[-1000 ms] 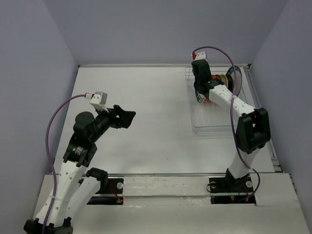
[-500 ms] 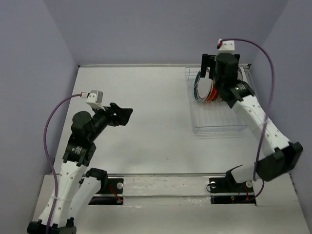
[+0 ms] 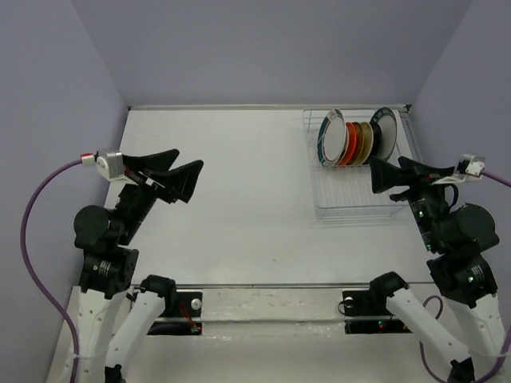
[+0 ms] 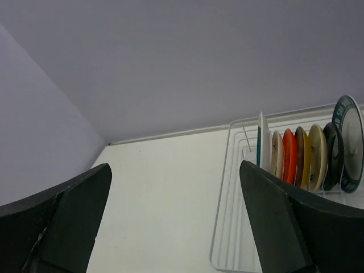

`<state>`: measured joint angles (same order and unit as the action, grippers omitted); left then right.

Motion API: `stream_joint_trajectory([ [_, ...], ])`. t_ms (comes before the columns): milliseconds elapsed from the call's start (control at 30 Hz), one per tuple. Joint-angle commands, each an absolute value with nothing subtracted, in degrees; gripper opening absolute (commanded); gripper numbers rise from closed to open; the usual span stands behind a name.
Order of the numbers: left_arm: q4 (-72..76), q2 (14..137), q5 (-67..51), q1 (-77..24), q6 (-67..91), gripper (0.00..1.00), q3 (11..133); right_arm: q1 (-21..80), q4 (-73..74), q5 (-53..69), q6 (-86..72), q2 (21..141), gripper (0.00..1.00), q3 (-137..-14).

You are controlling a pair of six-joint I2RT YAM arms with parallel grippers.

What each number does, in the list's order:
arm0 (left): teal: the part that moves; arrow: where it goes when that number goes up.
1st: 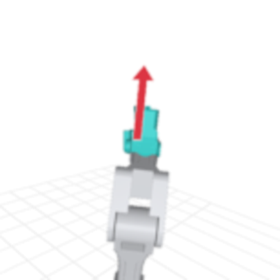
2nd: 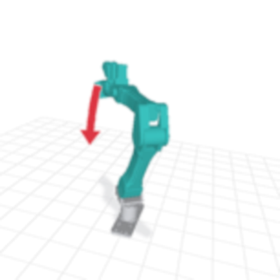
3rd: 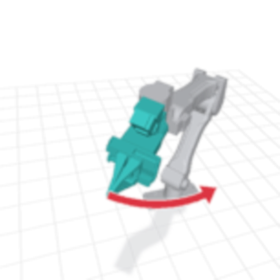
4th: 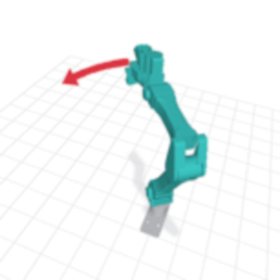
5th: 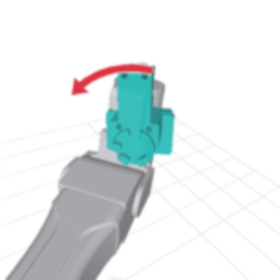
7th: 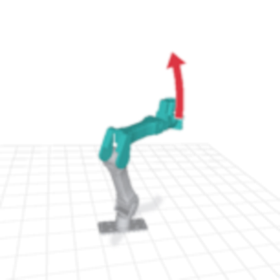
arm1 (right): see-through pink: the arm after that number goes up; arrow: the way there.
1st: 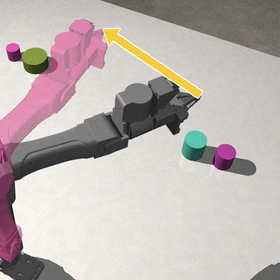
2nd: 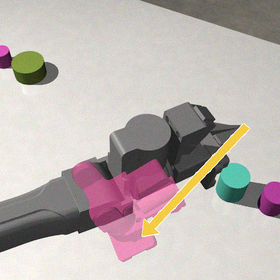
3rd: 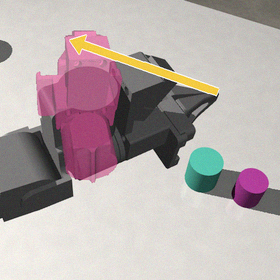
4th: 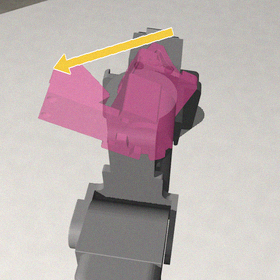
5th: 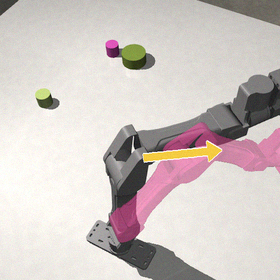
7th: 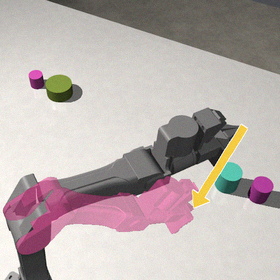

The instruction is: Load the plates into the dish rack

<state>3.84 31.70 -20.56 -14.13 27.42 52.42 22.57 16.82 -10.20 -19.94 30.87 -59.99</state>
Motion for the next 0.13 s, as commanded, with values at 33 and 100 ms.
stream_joint_trajectory([
  [33, 13.2, 28.6, -22.0, -14.0, 31.7, 0.99, 47.8, 22.9, 14.0, -7.6, -24.2, 25.9, 1.0, -50.6],
  [100, 12.1, 29.0, -21.7, -14.0, 32.1, 0.99, 46.2, 22.9, 13.8, -6.9, -24.0, 26.4, 1.0, -50.6],
])
